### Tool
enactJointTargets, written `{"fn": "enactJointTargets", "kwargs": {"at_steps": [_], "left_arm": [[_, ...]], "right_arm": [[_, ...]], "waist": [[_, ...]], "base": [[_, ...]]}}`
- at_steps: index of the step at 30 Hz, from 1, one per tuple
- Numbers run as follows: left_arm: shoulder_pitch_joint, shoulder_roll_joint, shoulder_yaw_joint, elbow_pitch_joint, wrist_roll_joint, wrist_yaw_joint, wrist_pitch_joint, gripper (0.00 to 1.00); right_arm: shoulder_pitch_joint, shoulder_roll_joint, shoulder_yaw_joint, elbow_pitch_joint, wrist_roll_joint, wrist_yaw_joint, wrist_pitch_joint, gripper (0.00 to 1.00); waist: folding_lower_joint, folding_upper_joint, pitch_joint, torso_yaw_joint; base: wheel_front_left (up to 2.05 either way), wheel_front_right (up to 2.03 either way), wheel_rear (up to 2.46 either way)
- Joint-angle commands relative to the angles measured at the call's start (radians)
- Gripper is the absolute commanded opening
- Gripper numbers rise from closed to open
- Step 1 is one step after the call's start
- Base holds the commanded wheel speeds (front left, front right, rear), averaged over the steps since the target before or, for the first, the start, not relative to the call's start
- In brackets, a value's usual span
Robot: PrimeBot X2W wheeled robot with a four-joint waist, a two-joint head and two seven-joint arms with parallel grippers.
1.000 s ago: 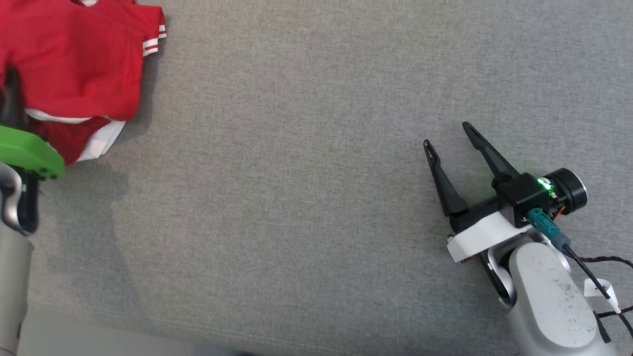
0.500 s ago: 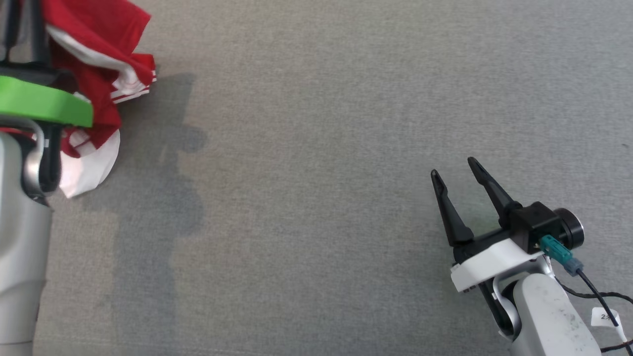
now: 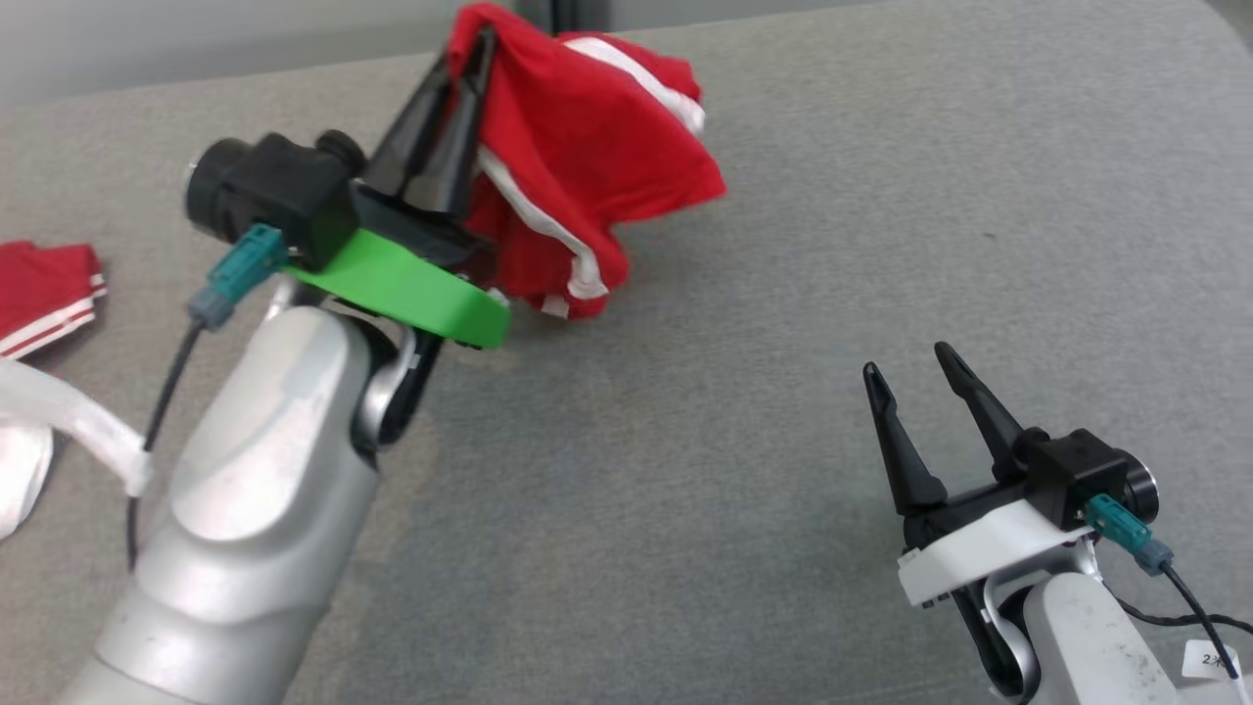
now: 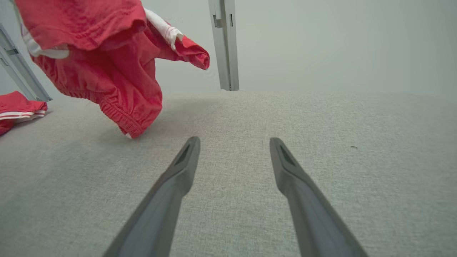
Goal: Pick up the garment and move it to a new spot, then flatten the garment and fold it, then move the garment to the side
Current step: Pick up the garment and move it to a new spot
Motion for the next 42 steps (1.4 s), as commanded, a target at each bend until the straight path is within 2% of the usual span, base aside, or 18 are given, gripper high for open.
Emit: {"fn": "enactJointTargets", "kwargs": {"at_steps": [1,5,6,7,8,13,22,29,32,42], "left_arm": [[0.017,-0.020,-0.015,0.009,-0.002,-0.002,-0.001,0.00],[0.045,-0.075,-0.048,0.054,0.010,-0.002,-0.001,0.00],[0.056,-0.082,-0.049,0.070,0.015,-0.002,-0.001,0.11],[0.071,-0.090,-0.044,0.087,0.021,-0.002,-0.001,0.80],[0.080,-0.095,-0.034,0.092,0.028,-0.001,-0.001,1.00],[0.193,-0.109,0.058,0.117,0.069,0.023,-0.001,1.00],[0.393,-0.103,0.268,0.083,0.158,0.021,-0.001,1.00],[0.547,-0.128,0.414,0.028,0.222,0.009,-0.001,1.00],[0.619,-0.142,0.457,0.000,0.245,0.006,-0.001,1.00],[0.755,-0.173,0.485,-0.055,0.288,-0.002,-0.001,1.00]], "right_arm": [[0.019,-0.001,0.001,-0.003,0.006,-0.001,-0.002,1.00],[0.027,-0.001,0.000,-0.008,0.016,-0.001,-0.002,1.00],[0.029,-0.001,-0.001,-0.009,0.018,-0.001,-0.002,1.00],[0.032,-0.001,-0.003,-0.009,0.020,-0.001,-0.002,1.00],[0.032,-0.001,-0.004,-0.009,0.021,-0.001,-0.002,1.00],[0.026,-0.002,-0.004,0.000,0.016,-0.001,-0.002,1.00],[0.028,-0.002,-0.009,0.015,0.014,-0.001,-0.002,1.00],[0.063,-0.002,-0.016,0.040,0.006,-0.001,-0.002,1.00],[0.082,-0.002,-0.019,0.049,0.002,-0.001,-0.002,1.00],[0.107,-0.002,-0.043,0.068,-0.022,-0.001,-0.002,1.00]], "waist": [[0.0000,-0.0001,-0.022,-0.125],[0.0000,-0.0001,-0.016,-0.161],[0.0000,-0.0001,-0.015,-0.163],[0.0000,-0.0001,-0.014,-0.164],[0.0000,-0.0001,-0.013,-0.163],[0.0000,-0.0001,-0.029,-0.129],[0.0000,-0.0001,-0.081,-0.041],[0.0000,-0.0001,-0.138,0.017],[0.0000,-0.0001,-0.161,0.032],[0.0000,-0.0001,-0.159,0.063]], "base": [[0.00,0.00,0.00],[0.00,0.00,0.00],[0.00,0.00,0.00],[0.00,0.00,0.00],[0.00,0.00,0.00],[0.00,0.00,0.00],[0.00,0.00,0.00],[0.00,0.00,0.00],[0.00,0.00,0.00],[0.00,0.00,0.00]]}}
